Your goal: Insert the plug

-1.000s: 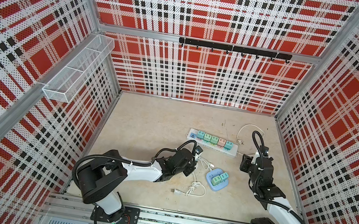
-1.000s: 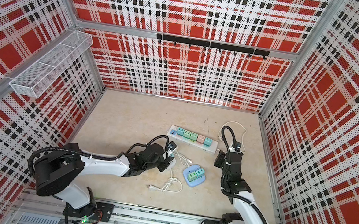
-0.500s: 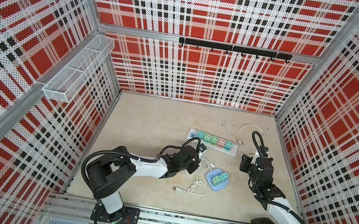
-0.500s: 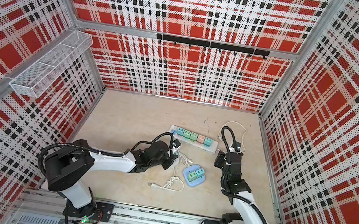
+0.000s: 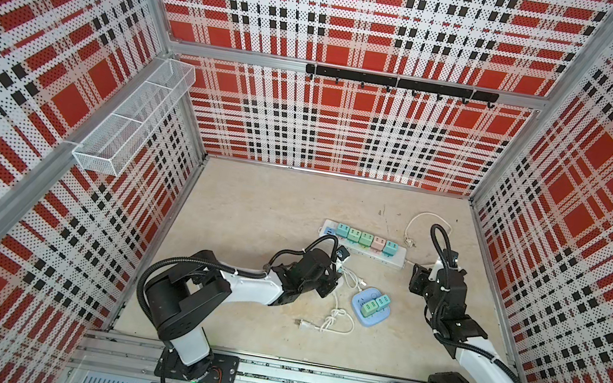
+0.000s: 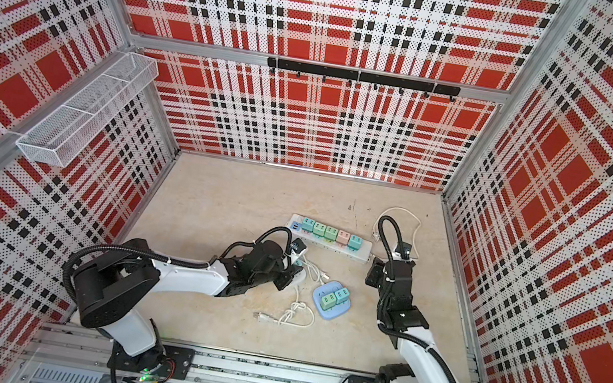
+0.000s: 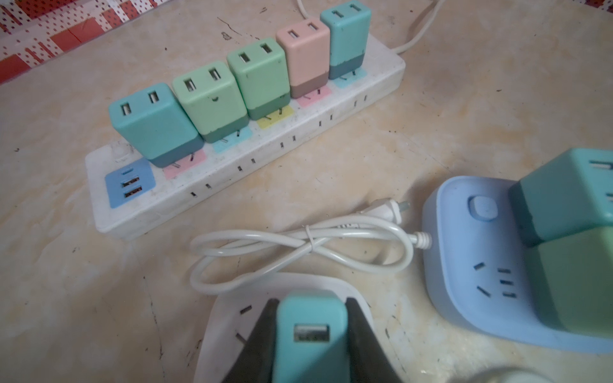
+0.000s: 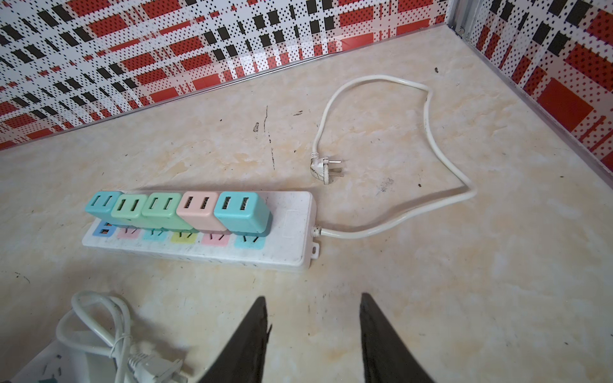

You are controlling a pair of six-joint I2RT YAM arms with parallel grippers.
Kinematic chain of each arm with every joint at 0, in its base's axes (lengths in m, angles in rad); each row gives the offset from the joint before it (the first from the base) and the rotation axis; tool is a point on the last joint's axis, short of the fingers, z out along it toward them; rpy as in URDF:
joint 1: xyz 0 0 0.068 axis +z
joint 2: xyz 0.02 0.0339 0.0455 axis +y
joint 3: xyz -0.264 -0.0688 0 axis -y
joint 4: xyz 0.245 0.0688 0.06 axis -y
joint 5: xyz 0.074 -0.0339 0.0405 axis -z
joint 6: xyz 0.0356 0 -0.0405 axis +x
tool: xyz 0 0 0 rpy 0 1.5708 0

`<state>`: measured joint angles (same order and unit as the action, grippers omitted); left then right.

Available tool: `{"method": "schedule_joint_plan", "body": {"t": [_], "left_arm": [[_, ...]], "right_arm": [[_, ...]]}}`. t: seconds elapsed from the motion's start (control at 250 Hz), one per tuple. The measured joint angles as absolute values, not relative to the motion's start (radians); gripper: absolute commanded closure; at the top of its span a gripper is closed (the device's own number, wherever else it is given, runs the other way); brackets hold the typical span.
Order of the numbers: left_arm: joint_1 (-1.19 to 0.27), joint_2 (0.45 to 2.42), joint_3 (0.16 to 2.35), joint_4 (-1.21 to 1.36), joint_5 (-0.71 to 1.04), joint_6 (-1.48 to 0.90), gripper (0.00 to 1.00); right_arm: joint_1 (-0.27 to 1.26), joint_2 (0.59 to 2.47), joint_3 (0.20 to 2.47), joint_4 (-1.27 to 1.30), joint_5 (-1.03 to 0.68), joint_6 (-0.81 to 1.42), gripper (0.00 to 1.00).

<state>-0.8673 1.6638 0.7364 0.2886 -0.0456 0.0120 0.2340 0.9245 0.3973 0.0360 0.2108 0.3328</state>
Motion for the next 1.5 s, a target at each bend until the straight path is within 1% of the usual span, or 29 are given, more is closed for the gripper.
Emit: {"method": "schedule_joint_plan", "body": {"t": [0.168,0.228,0.252,0.3,0.348,0.392,0.42,0.456,0.488,0.492,0.496,0.5,0.504,0.508,0.512,0.52,0.648,0.748,0.912,1.045,1.137,1.253,1.317,1.401,1.501], "left_arm": [[-0.865,1.677,0.748,0.282,-0.039,0.012,1.00],[-0.864,1.677,0.747,0.281,-0.038,0.012,1.00],[-0.864,1.677,0.747,0.281,-0.038,0.012,1.00],[-0.864,1.676,0.747,0.281,-0.038,0.012,1.00],[-0.863,1.675,0.747,0.280,-0.035,0.011,0.96],[-0.862,1.671,0.747,0.280,-0.031,0.011,0.89],[-0.860,1.668,0.747,0.280,-0.028,0.011,0.81],[-0.857,1.663,0.747,0.273,-0.023,0.010,0.63],[-0.856,1.658,0.748,0.263,-0.020,0.012,0.47],[-0.856,1.658,0.748,0.262,-0.020,0.012,0.42],[-0.856,1.658,0.748,0.260,-0.019,0.011,0.35],[-0.855,1.657,0.748,0.259,-0.019,0.011,0.25],[-0.855,1.657,0.748,0.255,-0.018,0.011,0.12],[-0.855,1.656,0.748,0.253,-0.018,0.010,0.06],[-0.855,1.655,0.748,0.249,-0.017,0.009,0.03],[-0.854,1.654,0.749,0.244,-0.014,0.009,0.00],[-0.843,1.640,0.744,0.143,0.007,0.006,0.01],[-0.822,1.570,0.739,0.089,0.031,0.006,0.01],[-0.757,1.298,0.722,0.075,0.048,0.002,0.01],[-0.628,1.039,0.635,0.128,0.035,-0.015,0.01],[-0.473,0.900,0.519,0.171,0.017,-0.043,0.01],[-0.269,0.790,0.362,0.210,0.010,-0.082,0.01],[-0.181,0.774,0.295,0.248,0.000,-0.103,0.01],[-0.078,0.794,0.260,0.263,0.007,-0.139,0.00],[-0.016,0.831,0.253,0.319,-0.006,-0.144,0.00]], "right_arm": [[0.234,0.929,0.397,0.041,0.210,0.332,0.53],[0.234,0.929,0.397,0.043,0.210,0.333,0.50],[0.234,0.929,0.397,0.044,0.210,0.333,0.46],[0.234,0.929,0.397,0.045,0.208,0.331,0.36],[0.234,0.929,0.397,0.048,0.206,0.324,0.26],[0.234,0.926,0.397,0.049,0.203,0.332,0.16],[0.234,0.921,0.397,0.047,0.202,0.327,0.10],[0.234,0.911,0.398,0.042,0.202,0.332,0.00],[0.234,0.899,0.398,0.036,0.204,0.329,0.00],[0.234,0.897,0.398,0.035,0.204,0.333,0.00],[0.234,0.895,0.398,0.034,0.204,0.334,0.00],[0.234,0.893,0.399,0.033,0.204,0.331,0.00],[0.234,0.892,0.399,0.032,0.204,0.327,0.00],[0.234,0.889,0.400,0.029,0.204,0.323,0.00],[0.234,0.887,0.400,0.028,0.205,0.323,0.00],[0.234,0.883,0.401,0.026,0.207,0.326,0.00],[0.234,0.813,0.432,-0.014,0.233,0.339,0.00],[0.234,0.766,0.447,-0.011,0.284,0.361,0.00],[0.234,0.746,0.447,-0.015,0.347,0.366,0.00],[0.233,0.779,0.449,0.012,0.382,0.295,0.00],[0.233,0.830,0.440,0.088,0.402,0.209,0.00],[0.227,0.918,0.388,0.277,0.418,0.085,0.00],[0.221,1.007,0.358,0.399,0.421,0.016,0.00],[0.214,1.160,0.332,0.546,0.411,-0.052,0.00],[0.205,1.353,0.311,0.726,0.393,-0.103,0.00]]}}
